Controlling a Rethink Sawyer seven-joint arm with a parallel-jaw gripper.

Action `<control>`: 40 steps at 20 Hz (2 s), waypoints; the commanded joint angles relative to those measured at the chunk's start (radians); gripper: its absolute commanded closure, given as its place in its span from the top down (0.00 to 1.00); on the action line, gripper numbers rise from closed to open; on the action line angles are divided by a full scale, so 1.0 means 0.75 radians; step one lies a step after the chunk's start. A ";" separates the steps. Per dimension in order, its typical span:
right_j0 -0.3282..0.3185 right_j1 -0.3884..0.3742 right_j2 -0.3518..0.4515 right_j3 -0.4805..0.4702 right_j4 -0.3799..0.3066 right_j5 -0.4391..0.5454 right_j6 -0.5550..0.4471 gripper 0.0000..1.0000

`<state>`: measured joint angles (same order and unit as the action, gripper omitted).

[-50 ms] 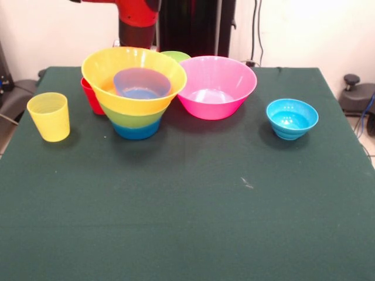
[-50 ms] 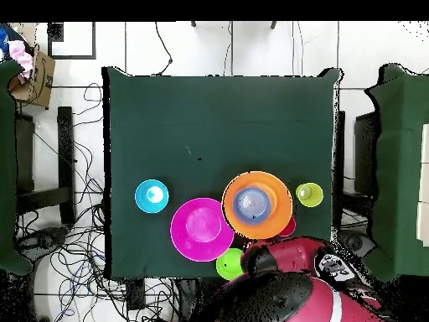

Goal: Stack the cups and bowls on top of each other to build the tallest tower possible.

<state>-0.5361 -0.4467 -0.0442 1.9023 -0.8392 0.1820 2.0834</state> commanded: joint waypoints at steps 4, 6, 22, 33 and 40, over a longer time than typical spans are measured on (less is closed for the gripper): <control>0.038 -0.016 0.322 -0.255 0.038 -0.043 -0.030 1.00; 0.033 -0.026 0.343 -0.263 0.036 -0.016 -0.053 1.00; 0.088 -0.010 0.279 -0.278 0.003 -0.110 0.033 1.00; 0.102 0.016 0.278 -0.320 -0.007 -0.127 0.026 1.00; 0.103 0.035 0.291 -0.356 -0.025 -0.131 0.007 1.00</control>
<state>-0.4852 -0.4807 0.0300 1.8242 -0.8395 0.1837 2.0834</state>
